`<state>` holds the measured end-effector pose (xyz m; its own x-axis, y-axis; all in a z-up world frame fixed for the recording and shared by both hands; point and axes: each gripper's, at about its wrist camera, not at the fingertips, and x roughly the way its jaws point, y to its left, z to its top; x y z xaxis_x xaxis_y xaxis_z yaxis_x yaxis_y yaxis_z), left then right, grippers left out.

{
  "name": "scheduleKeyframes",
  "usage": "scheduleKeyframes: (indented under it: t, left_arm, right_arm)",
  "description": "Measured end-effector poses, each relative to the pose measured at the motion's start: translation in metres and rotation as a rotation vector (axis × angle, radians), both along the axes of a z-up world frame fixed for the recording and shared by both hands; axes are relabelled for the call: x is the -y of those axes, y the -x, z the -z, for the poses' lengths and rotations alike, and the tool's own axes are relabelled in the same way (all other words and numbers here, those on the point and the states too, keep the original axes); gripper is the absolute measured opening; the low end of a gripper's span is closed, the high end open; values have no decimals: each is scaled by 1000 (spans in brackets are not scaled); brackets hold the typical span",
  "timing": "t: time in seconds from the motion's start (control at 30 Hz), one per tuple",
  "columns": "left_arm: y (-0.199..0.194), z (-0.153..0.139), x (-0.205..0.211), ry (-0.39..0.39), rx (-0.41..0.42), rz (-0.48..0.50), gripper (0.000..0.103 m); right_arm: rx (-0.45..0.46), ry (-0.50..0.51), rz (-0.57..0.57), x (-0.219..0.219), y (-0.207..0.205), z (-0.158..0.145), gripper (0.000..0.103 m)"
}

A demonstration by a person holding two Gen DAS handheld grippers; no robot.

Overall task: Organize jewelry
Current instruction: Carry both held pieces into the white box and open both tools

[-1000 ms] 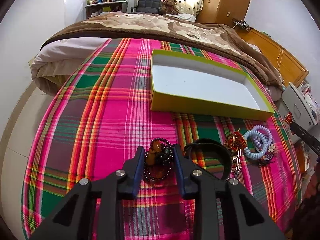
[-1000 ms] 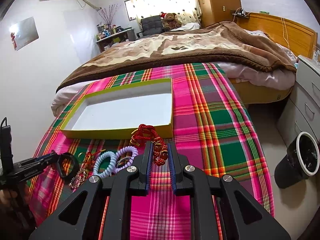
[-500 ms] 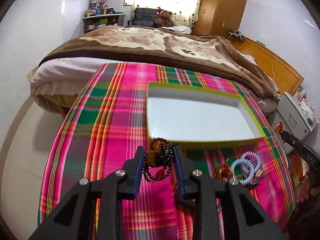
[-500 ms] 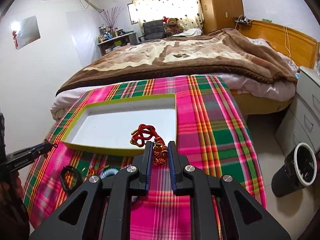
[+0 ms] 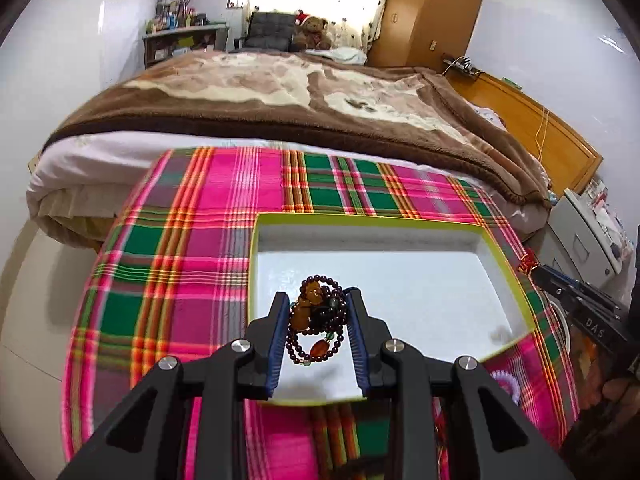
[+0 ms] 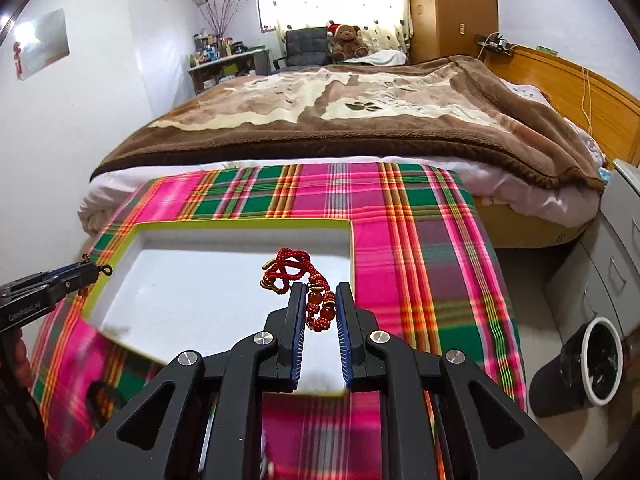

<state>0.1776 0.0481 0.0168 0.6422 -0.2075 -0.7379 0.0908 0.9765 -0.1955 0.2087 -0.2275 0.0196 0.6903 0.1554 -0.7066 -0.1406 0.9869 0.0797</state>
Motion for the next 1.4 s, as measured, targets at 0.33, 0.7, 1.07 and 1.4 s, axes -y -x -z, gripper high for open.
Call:
scheduleKeyframes:
  t: [0.33, 0.7, 1.07, 1.4]
  left_arm:
    - [-38, 24, 9, -16, -60, 16, 30]
    - [-54, 38, 11, -37, -86, 16, 31]
    - [-56, 38, 10, -39, -85, 16, 35]
    - [-51, 30, 8, -13, -75, -3, 48]
  right_arm:
    - [-66, 50, -9, -9, -49, 25, 15]
    - [-106, 91, -29, -22, -69, 43, 16]
    - [-106, 126, -48, -30, -71, 47, 16]
    - [-98, 83, -59, -27, -69, 43, 38]
